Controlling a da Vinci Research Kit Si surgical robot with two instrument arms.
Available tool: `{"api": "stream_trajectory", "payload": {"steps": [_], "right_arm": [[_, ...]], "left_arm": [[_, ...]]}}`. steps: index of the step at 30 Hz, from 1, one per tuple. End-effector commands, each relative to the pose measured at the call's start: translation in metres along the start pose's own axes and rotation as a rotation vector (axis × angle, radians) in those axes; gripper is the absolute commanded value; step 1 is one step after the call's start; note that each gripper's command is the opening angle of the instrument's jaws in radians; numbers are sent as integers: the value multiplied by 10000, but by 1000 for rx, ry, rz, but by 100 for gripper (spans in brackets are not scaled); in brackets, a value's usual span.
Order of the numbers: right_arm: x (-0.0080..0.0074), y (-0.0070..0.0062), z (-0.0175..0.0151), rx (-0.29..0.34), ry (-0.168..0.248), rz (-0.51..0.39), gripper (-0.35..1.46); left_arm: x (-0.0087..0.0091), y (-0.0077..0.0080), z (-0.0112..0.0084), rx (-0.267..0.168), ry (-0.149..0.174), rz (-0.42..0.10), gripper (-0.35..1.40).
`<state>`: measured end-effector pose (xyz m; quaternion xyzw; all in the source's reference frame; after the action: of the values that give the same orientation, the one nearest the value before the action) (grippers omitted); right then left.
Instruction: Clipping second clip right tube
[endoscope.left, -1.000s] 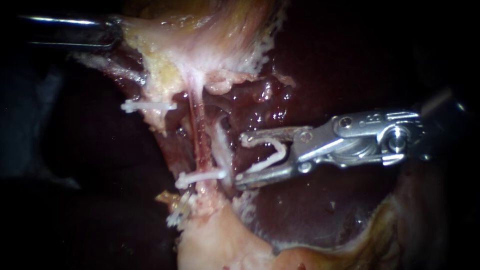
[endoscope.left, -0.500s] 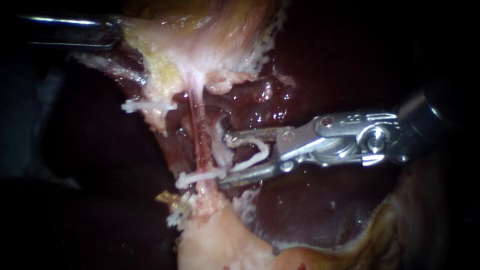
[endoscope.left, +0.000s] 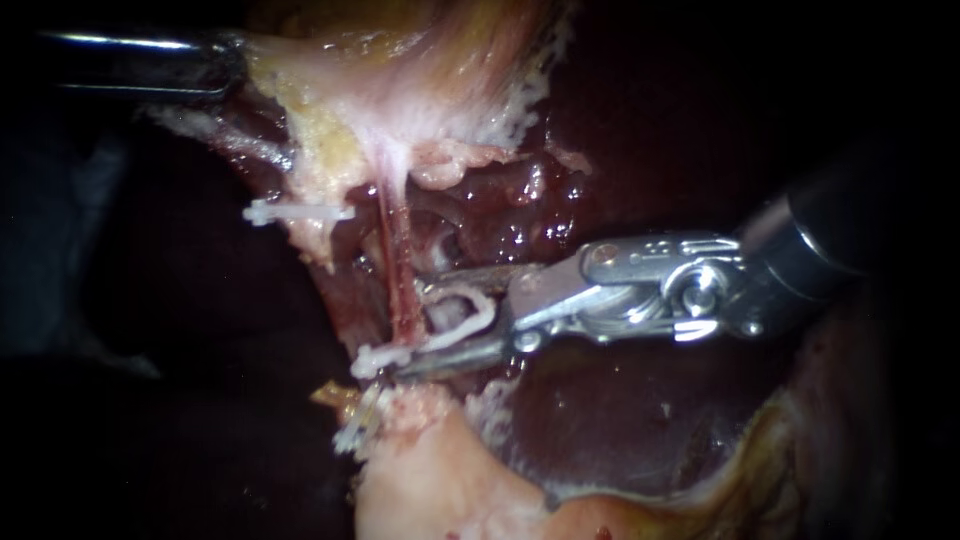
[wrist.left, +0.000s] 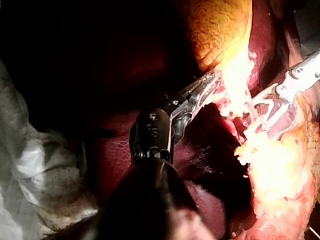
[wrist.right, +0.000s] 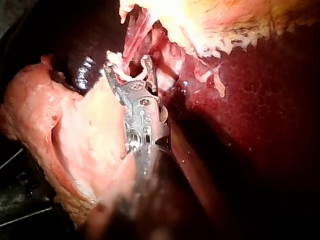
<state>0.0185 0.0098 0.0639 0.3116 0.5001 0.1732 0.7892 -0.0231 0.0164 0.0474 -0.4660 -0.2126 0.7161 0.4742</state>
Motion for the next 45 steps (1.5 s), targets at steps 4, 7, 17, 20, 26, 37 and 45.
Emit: {"api": "stream_trajectory", "payload": {"steps": [4, 7, 17, 20, 26, 37, 45], "right_arm": [[1, 2, 9, 2, 5, -2, 50], [3, 4, 15, 8, 10, 1, 50], [3, 5, 35, 49, 23, 15, 50], [3, 6, 38, 49, 28, 14, 50], [4, 6, 39, 57, 39, 22, 50], [9, -10, 34, 139, 101, 29, 50], [26, -36, 28, 209, 157, 40, 50]], "left_arm": [[0, 0, 1, 1, 0, 0, -35], [0, 0, 1, 1, 0, 0, -35], [-1, 0, 1, 1, 0, 0, -35], [-1, 0, 1, 1, 0, 0, -35], [-1, 0, 1, 1, 0, 0, -35], [-1, 0, 1, 1, 0, 0, -35], [-1, 0, 1, 1, 0, 0, -35]]}}
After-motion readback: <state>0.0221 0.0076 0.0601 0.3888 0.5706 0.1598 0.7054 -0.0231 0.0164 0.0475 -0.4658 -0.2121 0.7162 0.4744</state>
